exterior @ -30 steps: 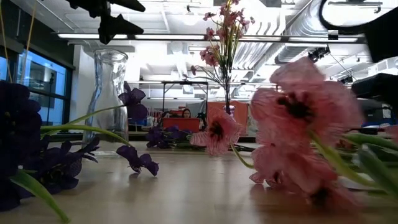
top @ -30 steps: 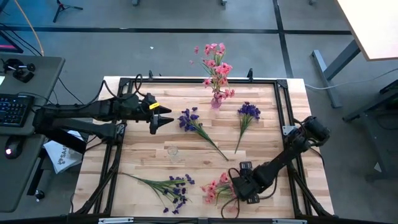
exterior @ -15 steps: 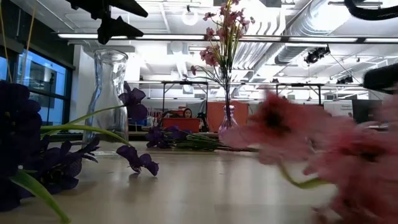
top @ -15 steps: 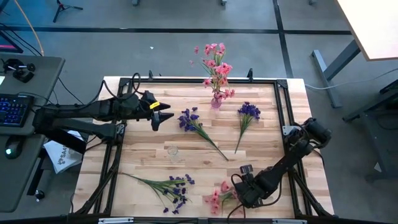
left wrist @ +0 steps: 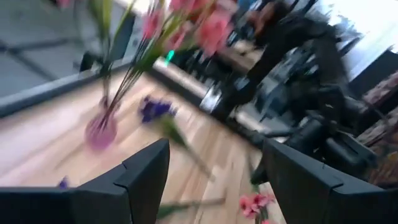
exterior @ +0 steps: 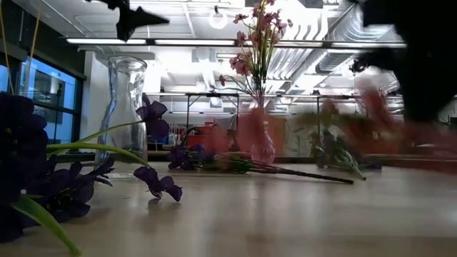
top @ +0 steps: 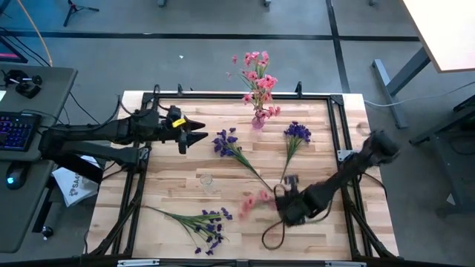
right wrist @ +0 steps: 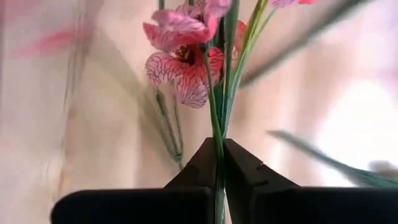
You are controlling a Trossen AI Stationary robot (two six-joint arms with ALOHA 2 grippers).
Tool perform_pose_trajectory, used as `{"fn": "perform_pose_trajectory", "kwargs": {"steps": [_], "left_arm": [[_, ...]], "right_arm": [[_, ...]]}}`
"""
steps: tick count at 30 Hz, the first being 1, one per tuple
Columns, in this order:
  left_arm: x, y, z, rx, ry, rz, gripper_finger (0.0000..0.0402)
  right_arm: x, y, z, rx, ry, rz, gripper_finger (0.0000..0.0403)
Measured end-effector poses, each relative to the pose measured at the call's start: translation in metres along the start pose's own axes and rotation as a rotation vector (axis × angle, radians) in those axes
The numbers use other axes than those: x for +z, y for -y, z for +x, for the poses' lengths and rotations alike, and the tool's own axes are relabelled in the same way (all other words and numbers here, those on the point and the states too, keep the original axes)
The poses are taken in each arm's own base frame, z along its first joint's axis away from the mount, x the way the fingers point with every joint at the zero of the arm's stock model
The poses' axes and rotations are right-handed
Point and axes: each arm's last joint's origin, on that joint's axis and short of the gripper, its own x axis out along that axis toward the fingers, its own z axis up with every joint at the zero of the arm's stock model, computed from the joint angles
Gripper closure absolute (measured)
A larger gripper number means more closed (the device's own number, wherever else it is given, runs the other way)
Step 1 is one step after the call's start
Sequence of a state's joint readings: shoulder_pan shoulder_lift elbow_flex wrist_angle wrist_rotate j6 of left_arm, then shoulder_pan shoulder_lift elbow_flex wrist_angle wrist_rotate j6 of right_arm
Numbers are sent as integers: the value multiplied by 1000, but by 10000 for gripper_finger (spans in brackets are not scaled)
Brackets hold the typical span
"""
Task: Sort flowers into vase by color
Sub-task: Put the pink flowers into the pink vase
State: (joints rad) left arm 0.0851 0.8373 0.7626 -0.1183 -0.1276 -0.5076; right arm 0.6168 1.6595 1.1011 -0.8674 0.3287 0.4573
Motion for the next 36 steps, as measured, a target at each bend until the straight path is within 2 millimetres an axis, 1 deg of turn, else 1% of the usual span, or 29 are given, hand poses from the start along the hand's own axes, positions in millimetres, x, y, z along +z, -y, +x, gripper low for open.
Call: {"fn": "perform_pose_trajectory", "kwargs": {"steps": [3, 5, 7, 11, 14, 18, 20, 22, 24, 27, 29, 32, 36], "left_arm": [[9, 4, -8, -38, 81, 38, 156], [15, 6, -14, -54, 142, 67, 156], [20, 7, -20, -61, 193, 90, 156], [24, 7, -29, -65, 230, 86, 156], [25, 7, -34, -73, 236, 47, 156], [26, 7, -38, -83, 247, 6, 156], [26, 7, -39, -83, 253, 6, 156], [27, 7, -40, -69, 265, 4, 156], [28, 6, -40, -45, 284, -1, 156], [30, 6, -38, 11, 327, -6, 156], [31, 5, -33, 53, 358, 0, 156], [34, 6, -24, 87, 406, 26, 156], [38, 4, -11, 92, 451, 17, 156]], "right_arm": [[-4, 29, -31, -40, 90, 119, 400], [-8, 47, -52, -9, 213, 236, 400], [-16, 62, -65, 22, 349, 358, 401], [-39, 82, -78, 41, 678, 600, 402], [-60, 94, -84, -3, 917, 776, 402], [-86, 106, -90, -98, 1134, 906, 402], [-96, 113, -92, -188, 1186, 937, 402], [-103, 123, -95, -314, 1214, 984, 402], [-108, 134, -100, -439, 1223, 1025, 402], [-114, 151, -104, -569, 1205, 1045, 402], [-117, 163, -104, -598, 1211, 1067, 403], [-119, 181, -100, -577, 1231, 1052, 403], [-120, 209, -92, -523, 1240, 971, 403]]}}
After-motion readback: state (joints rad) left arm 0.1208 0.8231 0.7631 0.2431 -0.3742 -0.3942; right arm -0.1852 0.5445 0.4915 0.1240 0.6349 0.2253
